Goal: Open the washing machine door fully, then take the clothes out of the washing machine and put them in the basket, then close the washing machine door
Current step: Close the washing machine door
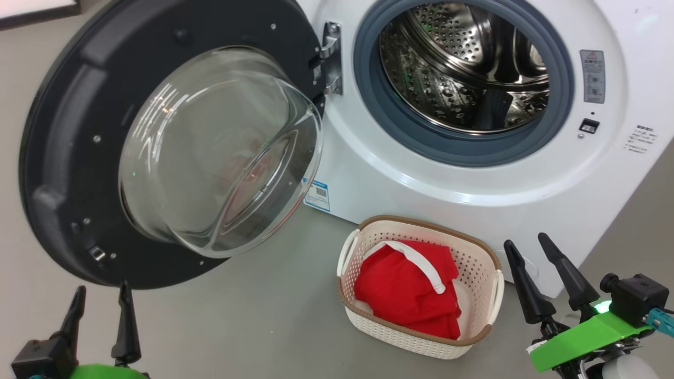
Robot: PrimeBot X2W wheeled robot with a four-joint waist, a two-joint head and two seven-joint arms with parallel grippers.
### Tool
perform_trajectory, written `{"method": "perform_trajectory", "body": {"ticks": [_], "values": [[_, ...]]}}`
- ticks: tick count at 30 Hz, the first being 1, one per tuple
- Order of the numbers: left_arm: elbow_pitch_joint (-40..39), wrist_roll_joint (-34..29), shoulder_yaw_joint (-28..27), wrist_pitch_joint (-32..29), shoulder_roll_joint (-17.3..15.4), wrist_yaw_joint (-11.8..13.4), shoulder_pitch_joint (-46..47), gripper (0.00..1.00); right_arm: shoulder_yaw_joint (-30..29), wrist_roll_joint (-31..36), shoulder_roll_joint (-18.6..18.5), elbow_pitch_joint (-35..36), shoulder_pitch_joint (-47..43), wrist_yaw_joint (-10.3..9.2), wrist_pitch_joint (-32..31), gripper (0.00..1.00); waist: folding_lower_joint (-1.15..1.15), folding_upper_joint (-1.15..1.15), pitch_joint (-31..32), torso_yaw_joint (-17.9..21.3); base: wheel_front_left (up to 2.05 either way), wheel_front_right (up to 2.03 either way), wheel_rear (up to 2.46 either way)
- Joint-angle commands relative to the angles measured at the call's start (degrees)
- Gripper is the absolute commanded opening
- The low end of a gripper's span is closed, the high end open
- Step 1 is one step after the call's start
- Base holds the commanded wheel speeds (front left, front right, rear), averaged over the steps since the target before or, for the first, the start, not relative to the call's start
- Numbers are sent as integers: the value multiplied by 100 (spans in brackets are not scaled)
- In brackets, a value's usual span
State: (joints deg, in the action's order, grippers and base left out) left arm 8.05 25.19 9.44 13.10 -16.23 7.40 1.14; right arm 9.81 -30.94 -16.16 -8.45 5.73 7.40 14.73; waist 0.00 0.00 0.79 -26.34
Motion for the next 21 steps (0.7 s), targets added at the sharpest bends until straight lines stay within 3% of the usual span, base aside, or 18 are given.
{"method": "perform_trajectory", "body": {"ticks": [1,21], "values": [[-158,51,-239,-22,-180,65,101,100,85,-6,-57,127,20,9,27,100,0,0,-12,-71,0,0,0],[-207,120,-236,-12,-237,134,70,100,172,-62,-91,95,59,9,27,100,0,0,-37,-191,0,0,0]]}}
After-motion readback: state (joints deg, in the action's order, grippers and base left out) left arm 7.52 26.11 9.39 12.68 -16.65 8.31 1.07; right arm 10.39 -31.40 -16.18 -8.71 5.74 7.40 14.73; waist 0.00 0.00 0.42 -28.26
